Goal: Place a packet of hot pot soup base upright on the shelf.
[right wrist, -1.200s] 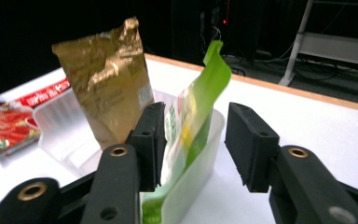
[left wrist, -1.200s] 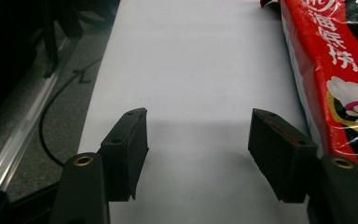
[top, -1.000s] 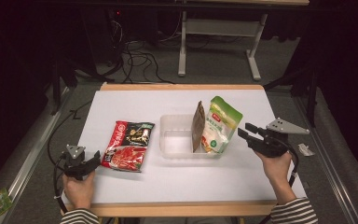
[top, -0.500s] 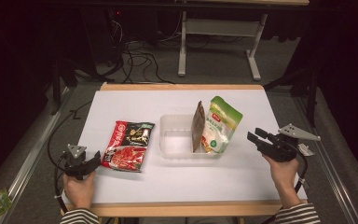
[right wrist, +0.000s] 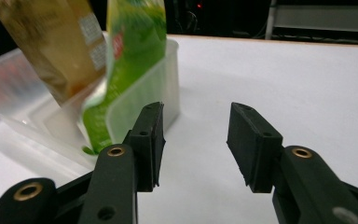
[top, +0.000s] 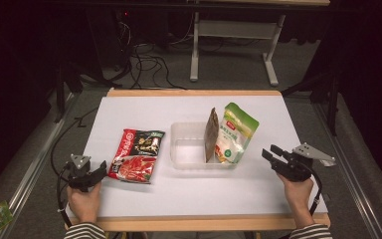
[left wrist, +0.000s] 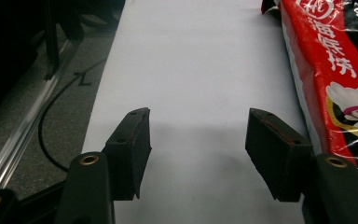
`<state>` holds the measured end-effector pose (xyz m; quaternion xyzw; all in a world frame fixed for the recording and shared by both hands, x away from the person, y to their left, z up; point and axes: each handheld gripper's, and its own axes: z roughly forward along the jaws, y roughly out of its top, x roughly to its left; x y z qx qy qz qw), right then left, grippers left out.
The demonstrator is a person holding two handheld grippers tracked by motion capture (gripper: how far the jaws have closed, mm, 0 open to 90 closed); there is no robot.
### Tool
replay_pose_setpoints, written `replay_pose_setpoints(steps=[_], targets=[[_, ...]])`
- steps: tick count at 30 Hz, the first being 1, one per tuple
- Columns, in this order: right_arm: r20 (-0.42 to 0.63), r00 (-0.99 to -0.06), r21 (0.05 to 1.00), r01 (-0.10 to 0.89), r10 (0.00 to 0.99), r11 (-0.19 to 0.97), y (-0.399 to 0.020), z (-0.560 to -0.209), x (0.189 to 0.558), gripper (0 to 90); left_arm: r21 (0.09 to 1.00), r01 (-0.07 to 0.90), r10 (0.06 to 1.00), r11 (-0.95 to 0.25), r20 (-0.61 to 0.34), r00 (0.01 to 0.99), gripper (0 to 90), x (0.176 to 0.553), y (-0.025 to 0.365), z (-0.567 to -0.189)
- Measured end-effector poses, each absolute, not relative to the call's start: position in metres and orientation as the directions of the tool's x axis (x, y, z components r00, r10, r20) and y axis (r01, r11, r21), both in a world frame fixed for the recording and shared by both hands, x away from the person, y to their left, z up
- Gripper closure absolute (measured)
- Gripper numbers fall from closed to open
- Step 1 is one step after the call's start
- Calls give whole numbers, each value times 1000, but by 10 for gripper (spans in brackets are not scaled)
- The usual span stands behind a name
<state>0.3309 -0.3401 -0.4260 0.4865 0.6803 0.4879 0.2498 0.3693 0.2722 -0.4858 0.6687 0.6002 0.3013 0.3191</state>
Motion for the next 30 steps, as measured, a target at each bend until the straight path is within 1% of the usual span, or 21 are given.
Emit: replay_pose_setpoints(steps=[5, 8, 12, 13, 15, 17, 21, 24, 26, 28, 30], targets=[[124, -379, 898, 436, 917, 58, -348, -439, 333, 564, 792, 602, 993, -99, 40, 110, 403, 368, 270, -485], [126, -365, 896, 440, 922, 52, -350, -446, 334, 564, 796, 600, 995, -78, 22, 101, 402, 368, 272, -485], [89, -363, 894, 440, 928, 87, -349, -453, 338, 564, 793, 606, 995, -67, 5, 104, 402, 369, 273, -485], [94, -359, 891, 447, 929, 83, -348, -455, 338, 565, 792, 606, 994, -70, 2, 111, 405, 369, 274, -484], [94, -351, 896, 438, 932, 74, -348, -457, 338, 565, 818, 573, 992, -52, -23, 124, 429, 364, 275, -482], [109, -345, 897, 438, 932, 57, -349, -460, 339, 565, 829, 558, 991, -35, -45, 130, 428, 362, 277, -476], [97, -343, 885, 459, 934, 77, -348, -465, 341, 563, 841, 540, 983, -17, -85, 163, 424, 361, 283, -460], [87, -345, 884, 459, 935, 87, -348, -469, 344, 562, 837, 544, 975, -61, -67, 213, 422, 364, 277, -451], [122, -338, 880, 472, 933, 56, -348, -474, 345, 561, 830, 551, 970, -91, -51, 237, 421, 366, 272, -449], [101, -341, 882, 465, 935, 74, -347, -475, 344, 562, 816, 565, 962, -122, -42, 269, 422, 370, 266, -449], [108, -351, 886, 458, 930, 70, -347, -475, 344, 560, 797, 583, 956, -156, -26, 292, 422, 375, 260, -451]])
